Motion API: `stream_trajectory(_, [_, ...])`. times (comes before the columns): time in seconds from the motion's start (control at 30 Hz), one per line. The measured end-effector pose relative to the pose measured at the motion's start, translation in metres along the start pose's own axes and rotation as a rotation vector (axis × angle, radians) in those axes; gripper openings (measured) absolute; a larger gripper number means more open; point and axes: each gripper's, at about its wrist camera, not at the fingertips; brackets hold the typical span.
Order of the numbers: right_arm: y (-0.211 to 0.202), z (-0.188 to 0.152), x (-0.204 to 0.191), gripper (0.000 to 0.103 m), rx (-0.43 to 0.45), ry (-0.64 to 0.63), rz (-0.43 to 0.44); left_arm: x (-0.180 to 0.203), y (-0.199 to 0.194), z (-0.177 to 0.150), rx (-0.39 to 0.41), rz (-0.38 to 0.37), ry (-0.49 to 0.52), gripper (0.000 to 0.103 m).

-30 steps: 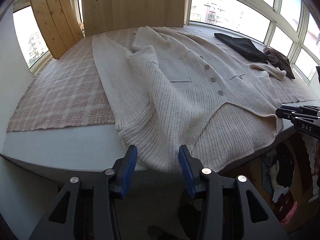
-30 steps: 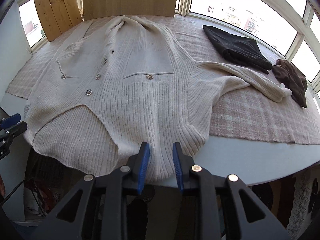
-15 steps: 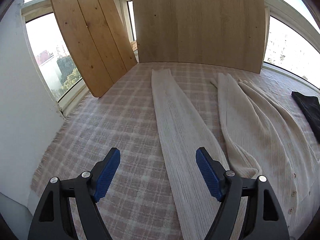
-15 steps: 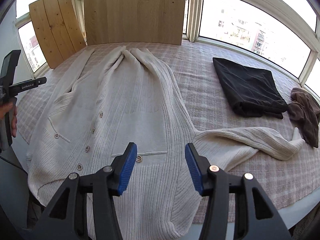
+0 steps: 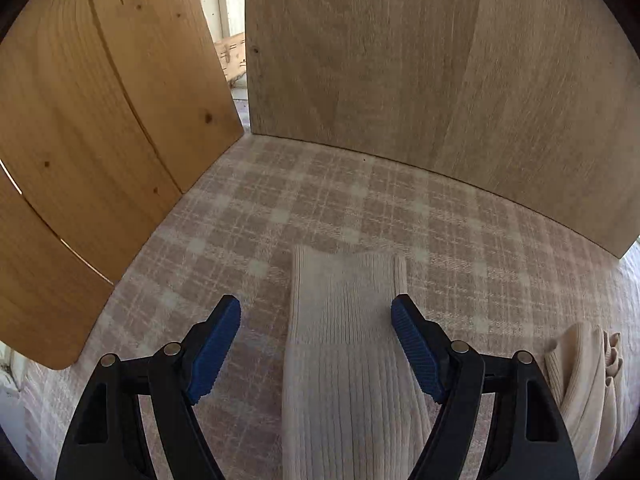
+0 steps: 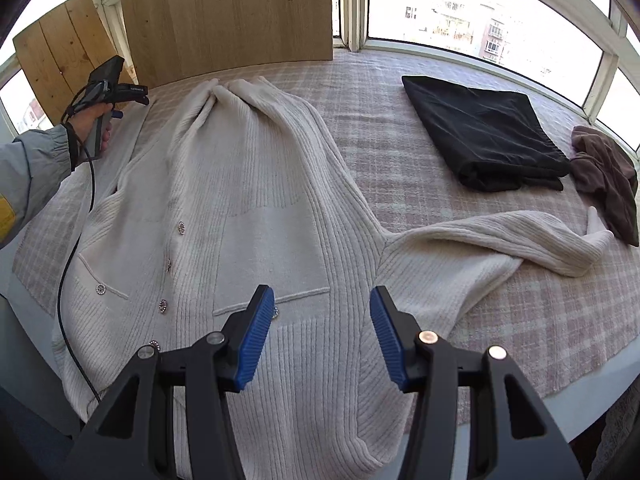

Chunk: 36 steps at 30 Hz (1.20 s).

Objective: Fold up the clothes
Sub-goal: 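Grasp the cardigan sleeve cuff with the left tool and pull it straight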

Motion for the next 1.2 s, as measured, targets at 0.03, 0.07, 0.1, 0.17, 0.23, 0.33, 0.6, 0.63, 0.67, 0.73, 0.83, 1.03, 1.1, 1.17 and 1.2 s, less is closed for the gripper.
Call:
stream_trajectory(0.03, [0.001, 0.003, -0.003, 0.050, 0.003, 0.003, -0.004, 0.000, -0.002, -0.001, 0.008, -0.005, 0.007, 0.043])
stream_trajectory(0.07, [0.002, 0.006, -0.005, 0.050, 0.006, 0.006, -0.008, 0.000, -0.003, -0.003, 0.016, -0.011, 0.014, 0.010])
stream_trajectory(0.1, [0.003, 0.008, -0.008, 0.049, 0.009, 0.009, -0.012, -0.001, -0.005, -0.004, 0.024, -0.016, 0.021, 0.009])
stream_trajectory(0.17, [0.005, 0.016, -0.014, 0.049, 0.022, 0.004, -0.011, -0.001, -0.008, -0.006, 0.040, -0.027, 0.035, 0.005])
stream_trajectory(0.23, [0.006, 0.023, -0.019, 0.050, 0.032, -0.006, -0.010, -0.001, -0.011, -0.009, 0.056, -0.038, 0.049, 0.004])
stream_trajectory(0.33, [0.008, 0.030, -0.026, 0.050, 0.041, -0.014, -0.010, -0.002, -0.016, -0.013, 0.080, -0.055, 0.070, 0.003])
stream_trajectory(0.6, [0.012, 0.033, -0.029, 0.050, 0.044, -0.014, 0.007, -0.026, -0.071, -0.028, 0.194, -0.065, 0.080, 0.003])
stream_trajectory(0.63, [0.013, 0.034, -0.028, 0.050, 0.045, -0.014, 0.011, -0.035, -0.089, -0.031, 0.222, -0.053, 0.073, 0.003])
stream_trajectory(0.67, [0.013, 0.035, -0.028, 0.050, 0.048, -0.016, 0.017, -0.047, -0.107, -0.034, 0.249, -0.039, 0.065, 0.003])
stream_trajectory(0.73, [0.013, 0.037, -0.027, 0.050, 0.055, -0.027, 0.030, -0.079, -0.139, -0.032, 0.291, -0.003, 0.048, 0.003])
stream_trajectory(0.83, [0.012, 0.039, -0.028, 0.050, 0.066, -0.044, 0.052, -0.114, -0.182, -0.027, 0.318, 0.057, 0.023, 0.003])
stream_trajectory(1.03, [0.013, 0.036, -0.028, 0.050, 0.075, -0.080, 0.095, -0.182, -0.267, -0.027, 0.359, 0.189, -0.050, 0.003])
stream_trajectory(1.1, [0.012, 0.035, -0.026, 0.050, 0.079, -0.084, 0.105, -0.195, -0.298, -0.033, 0.377, 0.252, -0.058, 0.003])
stream_trajectory(1.17, [0.011, 0.033, -0.024, 0.050, 0.082, -0.090, 0.111, -0.204, -0.328, -0.039, 0.404, 0.299, -0.059, 0.004])
stream_trajectory(1.2, [0.010, 0.033, -0.022, 0.050, 0.084, -0.093, 0.115, -0.208, -0.343, -0.043, 0.418, 0.325, -0.057, 0.004])
Point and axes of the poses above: each gripper's, at about its wrist camera, not at the fingertips, and y roughly the way its jaws point, x to its right, z to its top, and after that the axes turned 2 degrees about x, right-handed
